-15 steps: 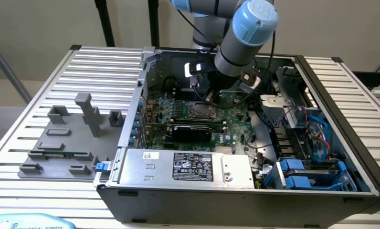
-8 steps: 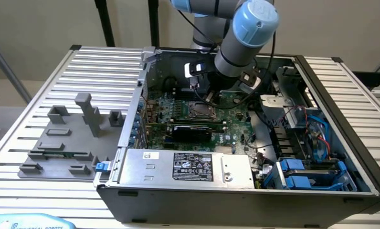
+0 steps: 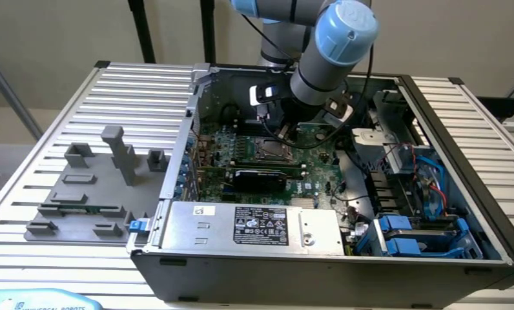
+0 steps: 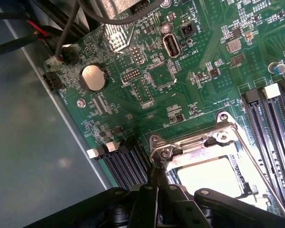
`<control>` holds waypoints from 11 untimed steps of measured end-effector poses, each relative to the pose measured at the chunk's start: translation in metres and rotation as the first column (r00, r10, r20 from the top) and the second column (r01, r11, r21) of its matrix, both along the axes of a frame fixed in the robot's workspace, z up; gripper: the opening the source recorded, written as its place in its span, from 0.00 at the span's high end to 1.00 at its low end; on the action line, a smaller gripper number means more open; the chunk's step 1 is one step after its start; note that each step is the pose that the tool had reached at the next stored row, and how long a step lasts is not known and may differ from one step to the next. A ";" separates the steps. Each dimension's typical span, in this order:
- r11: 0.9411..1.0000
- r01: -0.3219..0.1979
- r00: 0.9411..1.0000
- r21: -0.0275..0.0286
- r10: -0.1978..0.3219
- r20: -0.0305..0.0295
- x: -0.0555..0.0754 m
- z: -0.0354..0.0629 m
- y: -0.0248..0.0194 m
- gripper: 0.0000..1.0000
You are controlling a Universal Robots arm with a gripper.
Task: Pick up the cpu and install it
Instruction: 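Install the first cpu locking lever, then install the second cpu locking lever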
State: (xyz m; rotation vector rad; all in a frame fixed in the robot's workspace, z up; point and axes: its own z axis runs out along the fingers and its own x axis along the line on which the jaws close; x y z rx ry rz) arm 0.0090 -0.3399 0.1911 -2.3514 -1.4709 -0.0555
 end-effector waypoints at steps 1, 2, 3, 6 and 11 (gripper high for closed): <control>1.000 0.001 1.000 0.001 -0.001 0.000 0.000 0.0000 -0.0001 0.89; 1.000 0.001 1.000 0.002 -0.001 0.000 0.000 0.0001 -0.0002 0.89; 1.000 0.002 1.000 0.002 -0.002 0.000 0.000 0.0004 -0.0003 0.89; 1.000 0.002 1.000 0.006 -0.002 -0.001 0.000 0.0055 -0.0003 0.89; 1.000 0.002 1.000 0.010 -0.002 -0.005 0.000 0.0151 -0.0037 0.89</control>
